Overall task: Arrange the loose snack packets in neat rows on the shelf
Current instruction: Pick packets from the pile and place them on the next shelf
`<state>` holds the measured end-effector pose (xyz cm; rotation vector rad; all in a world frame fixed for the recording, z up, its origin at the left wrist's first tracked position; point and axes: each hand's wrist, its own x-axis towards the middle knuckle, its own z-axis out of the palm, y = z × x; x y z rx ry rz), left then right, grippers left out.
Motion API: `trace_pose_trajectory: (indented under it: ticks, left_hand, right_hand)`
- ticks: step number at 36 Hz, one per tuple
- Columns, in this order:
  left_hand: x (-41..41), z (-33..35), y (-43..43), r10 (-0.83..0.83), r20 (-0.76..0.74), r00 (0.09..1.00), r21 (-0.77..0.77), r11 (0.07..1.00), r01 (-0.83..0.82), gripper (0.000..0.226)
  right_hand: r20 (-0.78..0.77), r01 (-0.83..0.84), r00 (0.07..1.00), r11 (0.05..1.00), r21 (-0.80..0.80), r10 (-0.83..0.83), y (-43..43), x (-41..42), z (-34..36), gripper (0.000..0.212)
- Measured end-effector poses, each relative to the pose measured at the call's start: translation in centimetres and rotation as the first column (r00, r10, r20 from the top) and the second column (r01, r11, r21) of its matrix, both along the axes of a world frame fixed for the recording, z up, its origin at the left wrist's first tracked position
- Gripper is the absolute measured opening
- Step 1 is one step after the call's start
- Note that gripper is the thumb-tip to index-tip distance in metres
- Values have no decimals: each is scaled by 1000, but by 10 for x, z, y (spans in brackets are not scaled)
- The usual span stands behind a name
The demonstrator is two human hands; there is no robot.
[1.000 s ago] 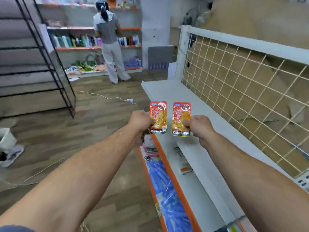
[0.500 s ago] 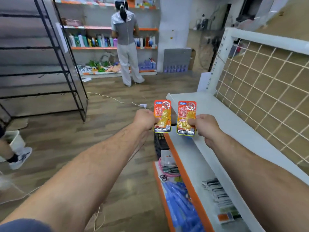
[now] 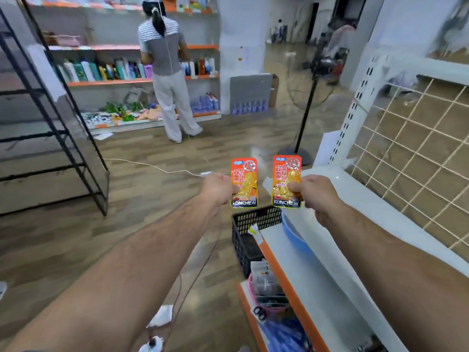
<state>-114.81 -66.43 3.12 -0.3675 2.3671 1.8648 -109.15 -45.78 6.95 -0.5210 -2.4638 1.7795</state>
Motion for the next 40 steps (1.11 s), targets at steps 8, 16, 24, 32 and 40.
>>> trace_pose_trajectory:
  ticks: [8, 16, 24, 32, 40]
  left_hand:
    - [-111, 2, 32, -70, 10, 997, -25, 997, 71, 28]
    - [-194, 11, 84, -222, 40, 974, -44, 974, 224, 18]
    - [-245, -11, 148, -575, 142, 806, -203, 780, 592, 20]
    - [-272, -34, 203, -811, 195, 552, -227, 510, 830, 27]
    - [-275, -50, 250, -907, 184, 379, -231, 335, 913, 14]
  right_hand:
    - [9, 49, 999, 997, -61, -48, 25, -110, -15, 21]
    - [22, 150, 989, 985, -80, -149, 65, -176, -12, 19]
    - [64, 303, 952, 949, -89, -298, 109, -185, -32, 20]
    - [116, 584, 810, 808, -81, -574, 127, -174, -50, 28]
    - [154, 793, 605, 609, -28, -781, 127, -142, -59, 11]
